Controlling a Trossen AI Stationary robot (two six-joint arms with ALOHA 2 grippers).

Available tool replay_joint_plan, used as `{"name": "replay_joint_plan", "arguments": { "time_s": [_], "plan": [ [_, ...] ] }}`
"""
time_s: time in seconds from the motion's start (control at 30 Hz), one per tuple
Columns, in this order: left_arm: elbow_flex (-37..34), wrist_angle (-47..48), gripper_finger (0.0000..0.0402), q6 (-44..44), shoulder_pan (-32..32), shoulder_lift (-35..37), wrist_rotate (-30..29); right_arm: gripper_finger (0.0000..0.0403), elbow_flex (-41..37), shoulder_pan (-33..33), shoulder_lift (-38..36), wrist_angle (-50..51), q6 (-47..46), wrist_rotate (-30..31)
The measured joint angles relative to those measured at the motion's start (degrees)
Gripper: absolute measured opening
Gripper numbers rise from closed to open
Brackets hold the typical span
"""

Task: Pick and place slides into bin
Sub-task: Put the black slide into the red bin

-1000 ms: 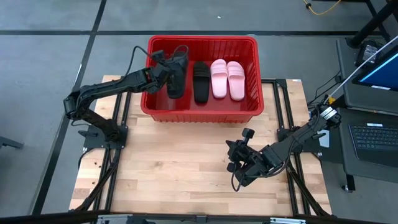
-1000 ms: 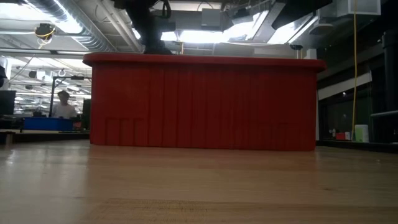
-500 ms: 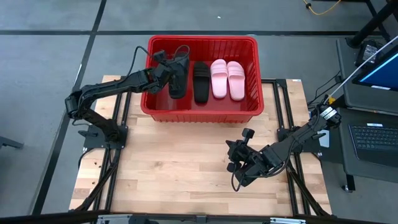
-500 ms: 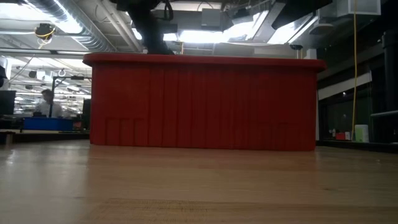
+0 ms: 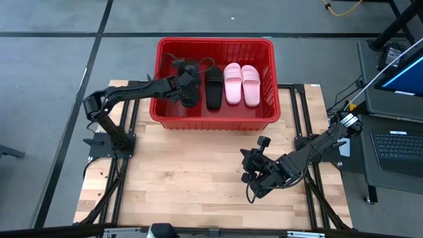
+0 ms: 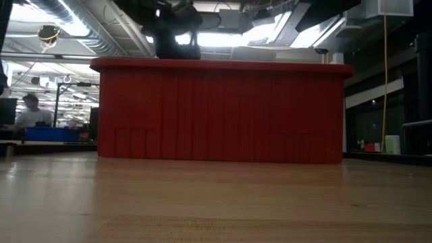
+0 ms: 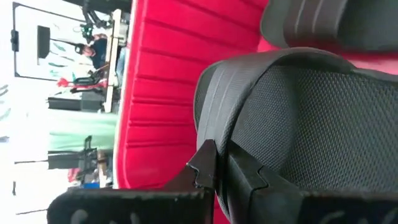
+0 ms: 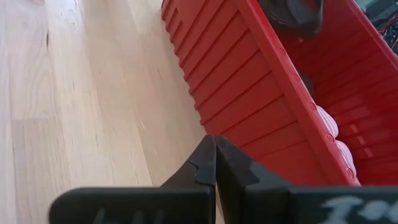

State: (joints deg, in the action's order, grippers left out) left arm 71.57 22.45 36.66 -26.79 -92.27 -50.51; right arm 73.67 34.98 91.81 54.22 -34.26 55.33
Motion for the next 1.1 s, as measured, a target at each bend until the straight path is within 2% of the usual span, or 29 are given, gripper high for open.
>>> {"name": "replay_joint_plan", "arguments": {
  "time_s": [0.1,0.37,0.7,1.1],
  "plan": [
    [0.0,-0.8,0.0008,0.4,-0.2,-1.4,-0.7,0.0006,0.0,0.0,0.0,0.1,0.0,0.0],
    [0.0,-4.6,0.0008,0.1,-2.2,-2.7,3.6,0.0006,0.0,0.0,0.0,0.1,-0.1,0.0],
    [0.0,-4.5,0.0008,-0.9,-4.2,-2.6,7.4,0.0006,0.0,0.0,0.0,0.1,-0.1,0.0],
    [0.0,-4.5,0.0008,-0.9,-4.7,-2.6,9.2,0.0006,0.0,0.0,0.0,0.1,-0.1,0.0]
  ]
}}
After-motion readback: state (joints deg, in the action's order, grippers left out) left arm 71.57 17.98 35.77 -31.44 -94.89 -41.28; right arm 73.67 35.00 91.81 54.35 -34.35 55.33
